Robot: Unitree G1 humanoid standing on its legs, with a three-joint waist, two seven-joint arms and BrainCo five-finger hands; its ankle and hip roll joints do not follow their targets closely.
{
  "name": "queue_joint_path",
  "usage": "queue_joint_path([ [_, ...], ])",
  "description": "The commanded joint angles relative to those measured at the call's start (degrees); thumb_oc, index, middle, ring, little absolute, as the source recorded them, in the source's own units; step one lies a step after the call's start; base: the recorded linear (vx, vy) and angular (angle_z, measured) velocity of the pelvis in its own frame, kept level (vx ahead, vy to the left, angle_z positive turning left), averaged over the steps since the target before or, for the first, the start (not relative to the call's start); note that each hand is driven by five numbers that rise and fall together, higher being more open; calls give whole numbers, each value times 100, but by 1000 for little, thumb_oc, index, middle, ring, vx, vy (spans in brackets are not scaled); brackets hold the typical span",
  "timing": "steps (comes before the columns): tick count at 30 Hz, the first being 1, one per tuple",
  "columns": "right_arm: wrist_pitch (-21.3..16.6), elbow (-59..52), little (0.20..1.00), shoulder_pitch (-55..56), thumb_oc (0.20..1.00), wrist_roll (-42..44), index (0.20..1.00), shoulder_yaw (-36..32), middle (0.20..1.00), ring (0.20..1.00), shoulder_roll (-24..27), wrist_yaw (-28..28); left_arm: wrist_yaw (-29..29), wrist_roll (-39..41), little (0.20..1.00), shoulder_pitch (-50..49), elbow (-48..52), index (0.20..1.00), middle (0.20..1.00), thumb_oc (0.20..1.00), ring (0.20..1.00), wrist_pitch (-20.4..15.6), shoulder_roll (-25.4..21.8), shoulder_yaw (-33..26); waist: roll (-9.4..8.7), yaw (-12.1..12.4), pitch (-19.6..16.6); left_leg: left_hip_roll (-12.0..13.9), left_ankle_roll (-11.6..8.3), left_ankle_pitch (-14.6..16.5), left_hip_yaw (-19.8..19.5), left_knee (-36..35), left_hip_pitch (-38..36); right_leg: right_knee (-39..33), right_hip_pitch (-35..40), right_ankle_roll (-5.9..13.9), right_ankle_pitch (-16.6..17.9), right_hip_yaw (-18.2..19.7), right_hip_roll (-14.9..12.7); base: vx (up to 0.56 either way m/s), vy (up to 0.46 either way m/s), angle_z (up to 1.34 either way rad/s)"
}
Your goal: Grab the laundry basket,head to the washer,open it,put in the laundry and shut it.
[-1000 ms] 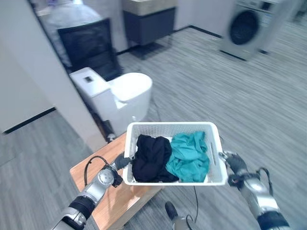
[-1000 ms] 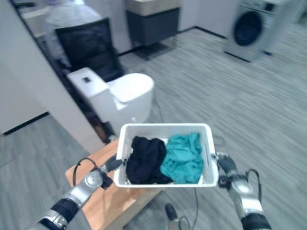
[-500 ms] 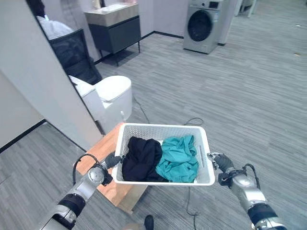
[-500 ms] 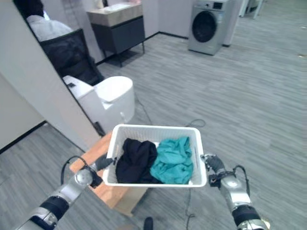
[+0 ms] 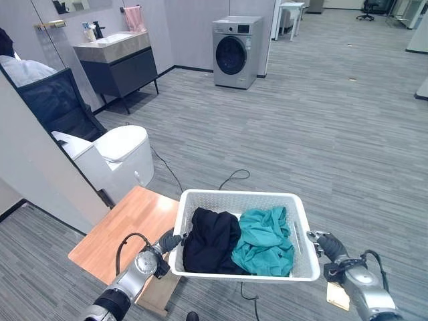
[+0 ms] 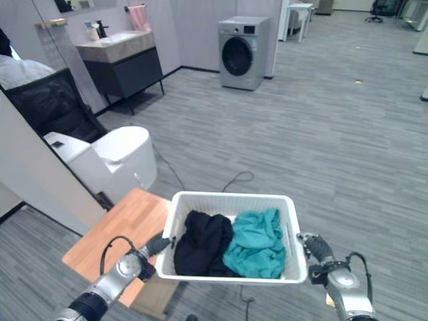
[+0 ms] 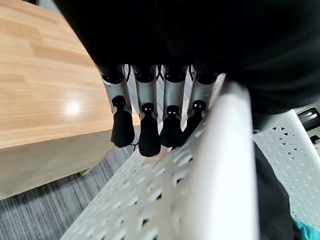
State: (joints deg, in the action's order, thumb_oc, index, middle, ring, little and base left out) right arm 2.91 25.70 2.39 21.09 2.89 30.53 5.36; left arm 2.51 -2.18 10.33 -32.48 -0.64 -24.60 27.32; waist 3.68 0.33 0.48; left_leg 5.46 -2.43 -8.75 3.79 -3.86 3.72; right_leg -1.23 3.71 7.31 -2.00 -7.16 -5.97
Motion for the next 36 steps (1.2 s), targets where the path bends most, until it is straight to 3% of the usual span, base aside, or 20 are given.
queue_joint_path([
  [1,-424,-482,200,-585,200,100,200,-190,200,200,105,19,-63,282,200,842,398,200,200,200,200,-590,-161,-204,-398,168,40,-224,-78,283,-18,295,360,255,74,-204,-419,37,162,-136,-181,-9],
  [7,-468,-466,200,-545,200,170,200,-51,200,200,61,20,-80,360,200,854,264,200,200,200,200,-592,23,-145,-296,116,212,251,-284,-31,18,245,330,173,175,-382,-452,100,518,-95,-181,-12],
  [13,-528,-510,200,-480,200,293,200,10,200,200,41,26,-45,368,200,898,189,200,200,200,200,-594,113,-61,-259,123,292,499,-362,-42,-187,349,310,74,263,-461,-410,269,695,-30,-151,-18],
  [14,-545,-464,200,-461,200,363,200,45,200,200,28,14,-33,410,200,969,153,200,200,200,200,-592,168,34,-263,178,393,272,-286,88,-668,691,449,122,257,-530,-378,411,716,-8,-124,-17],
  [15,-545,-445,200,-438,200,380,200,41,200,200,35,14,-35,419,200,987,148,200,200,200,200,-592,191,62,-261,189,420,148,-266,147,-791,796,495,150,266,-547,-377,432,705,-7,-121,-8],
  [16,-546,-444,200,-437,200,381,200,37,200,200,36,16,-36,419,200,991,145,200,200,200,200,-593,193,65,-262,173,422,136,-261,168,-811,837,519,152,270,-543,-385,413,699,28,-29,-6],
  [17,-539,-445,200,-421,200,400,200,28,200,200,33,14,-35,439,200,1010,153,200,200,200,200,-600,216,86,-249,187,427,-45,-215,237,-880,864,559,168,281,-558,-384,419,703,111,-39,-1],
  [18,-534,-425,200,-379,200,386,200,32,200,200,34,12,-44,444,200,1001,179,200,200,200,200,-615,232,97,-218,220,431,-501,-105,303,-919,935,726,216,317,-577,-393,430,731,161,-52,5],
  [20,-530,-373,200,-407,200,390,200,73,200,200,36,19,-36,422,200,983,182,200,200,200,200,-620,196,106,-189,258,396,-796,-23,237,-821,852,852,223,384,-578,-420,473,810,154,-35,24],
  [26,-548,-206,200,-726,200,426,200,368,200,200,-119,2,-109,400,200,983,-1,200,200,200,200,-652,147,34,-178,524,341,-1188,74,43,-333,683,1230,274,688,-659,-633,850,1101,255,-65,-29],
  [27,-555,-212,200,-813,200,424,200,479,200,200,-239,33,-153,403,200,930,62,200,200,200,200,-692,76,-69,-244,660,198,-1200,239,109,-166,718,1101,313,874,-675,-756,1029,1134,411,-22,-80],
  [29,-572,-133,200,-907,200,378,200,554,200,200,-263,38,-178,414,200,909,59,200,200,200,200,-700,52,-83,-302,716,130,-1275,354,167,-216,738,1045,403,907,-663,-802,1149,1115,347,-2,-105],
  [30,-580,-78,200,-962,200,386,200,588,200,200,-319,43,-179,433,200,901,74,200,200,200,200,-713,24,-99,-359,756,101,-1316,385,226,-272,816,1059,487,922,-632,-816,1231,1095,471,-4,-95],
  [32,-612,141,200,-1102,200,286,200,696,200,200,-480,78,-283,447,200,804,12,200,200,200,200,-756,-36,-161,-568,920,-73,-1423,533,390,-185,906,934,993,879,-308,-222,1346,864,448,3,-53],
  [34,-578,298,200,-1219,200,207,200,768,200,200,-523,99,-271,472,200,816,-2,200,200,200,200,-758,-75,-81,-572,916,-95,-1404,599,502,-96,840,721,1830,609,144,305,1237,722,346,11,-79],
  [35,-535,368,200,-1377,200,119,200,840,200,200,-566,87,-301,441,200,850,-43,200,200,200,200,-728,-99,-14,-437,779,-42,-1262,667,602,-83,753,430,2761,248,505,631,1057,714,298,3,-48],
  [36,-535,368,200,-1378,200,119,200,840,200,200,-566,87,-301,441,200,850,-44,200,200,200,200,-728,-99,-14,-440,777,-39,-1265,667,601,-84,751,428,2767,248,505,626,1056,711,263,2,-8],
])
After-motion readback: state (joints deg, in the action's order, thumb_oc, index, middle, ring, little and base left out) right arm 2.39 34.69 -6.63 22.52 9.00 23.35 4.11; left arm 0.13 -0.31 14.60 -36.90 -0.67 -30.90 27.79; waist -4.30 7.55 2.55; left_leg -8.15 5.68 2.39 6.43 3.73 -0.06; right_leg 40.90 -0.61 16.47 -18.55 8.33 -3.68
